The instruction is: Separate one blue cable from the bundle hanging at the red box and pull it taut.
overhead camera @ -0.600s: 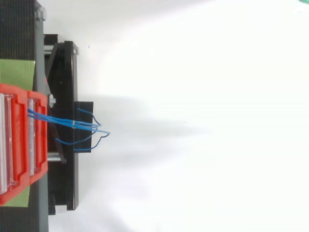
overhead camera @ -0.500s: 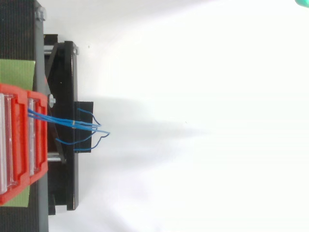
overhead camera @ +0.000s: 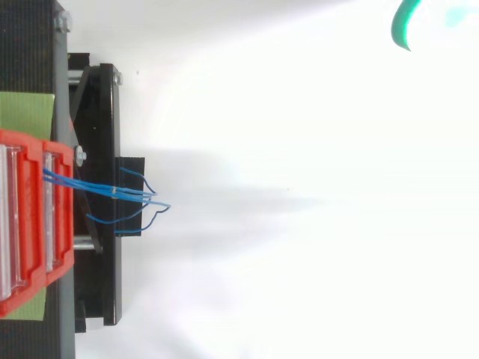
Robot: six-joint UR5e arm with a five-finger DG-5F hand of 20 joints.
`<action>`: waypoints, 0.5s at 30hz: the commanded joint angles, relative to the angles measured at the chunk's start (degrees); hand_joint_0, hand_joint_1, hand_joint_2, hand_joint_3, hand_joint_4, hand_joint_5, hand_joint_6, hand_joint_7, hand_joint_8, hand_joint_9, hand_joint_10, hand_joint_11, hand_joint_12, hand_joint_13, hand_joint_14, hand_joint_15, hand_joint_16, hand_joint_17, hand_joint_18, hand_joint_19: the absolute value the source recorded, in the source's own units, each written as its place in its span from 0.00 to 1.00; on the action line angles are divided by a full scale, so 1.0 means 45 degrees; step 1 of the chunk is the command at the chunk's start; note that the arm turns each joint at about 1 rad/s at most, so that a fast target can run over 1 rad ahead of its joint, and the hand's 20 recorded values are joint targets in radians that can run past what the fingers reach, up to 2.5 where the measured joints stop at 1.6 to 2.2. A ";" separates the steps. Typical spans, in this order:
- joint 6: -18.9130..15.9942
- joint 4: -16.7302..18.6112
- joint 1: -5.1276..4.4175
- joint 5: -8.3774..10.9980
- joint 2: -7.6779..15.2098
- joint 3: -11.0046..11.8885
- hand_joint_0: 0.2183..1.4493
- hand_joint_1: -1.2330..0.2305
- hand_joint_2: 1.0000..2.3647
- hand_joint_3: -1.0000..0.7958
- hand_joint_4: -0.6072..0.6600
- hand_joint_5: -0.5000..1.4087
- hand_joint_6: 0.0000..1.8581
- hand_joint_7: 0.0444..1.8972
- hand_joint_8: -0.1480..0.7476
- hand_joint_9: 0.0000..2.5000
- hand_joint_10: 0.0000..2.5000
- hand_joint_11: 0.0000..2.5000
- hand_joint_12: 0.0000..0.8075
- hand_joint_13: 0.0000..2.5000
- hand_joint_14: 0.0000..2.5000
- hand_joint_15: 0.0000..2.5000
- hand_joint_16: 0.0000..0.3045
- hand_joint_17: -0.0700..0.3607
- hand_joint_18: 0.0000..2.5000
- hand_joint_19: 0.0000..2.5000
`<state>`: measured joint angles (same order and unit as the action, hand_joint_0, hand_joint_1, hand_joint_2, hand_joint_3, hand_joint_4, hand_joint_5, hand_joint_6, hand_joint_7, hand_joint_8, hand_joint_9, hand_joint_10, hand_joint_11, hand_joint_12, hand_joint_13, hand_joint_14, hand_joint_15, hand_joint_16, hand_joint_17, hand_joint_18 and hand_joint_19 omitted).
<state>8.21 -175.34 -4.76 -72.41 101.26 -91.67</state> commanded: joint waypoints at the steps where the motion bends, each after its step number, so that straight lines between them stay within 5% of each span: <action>1: -0.0009 0.0273 -0.0036 0.0056 0.0271 0.0000 0.20 0.43 0.00 0.28 0.65 0.14 0.27 0.39 0.49 0.16 0.00 0.09 0.38 0.13 0.00 0.02 0.13 0.36 0.07 0.06; 15: -0.0028 0.1601 -0.0114 0.0330 0.1502 0.0000 0.21 0.43 0.00 0.28 0.63 0.13 0.27 0.40 0.46 0.16 0.00 0.09 0.37 0.12 0.00 0.02 0.12 0.35 0.07 0.06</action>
<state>8.14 -169.19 -5.22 -71.55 106.90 -91.67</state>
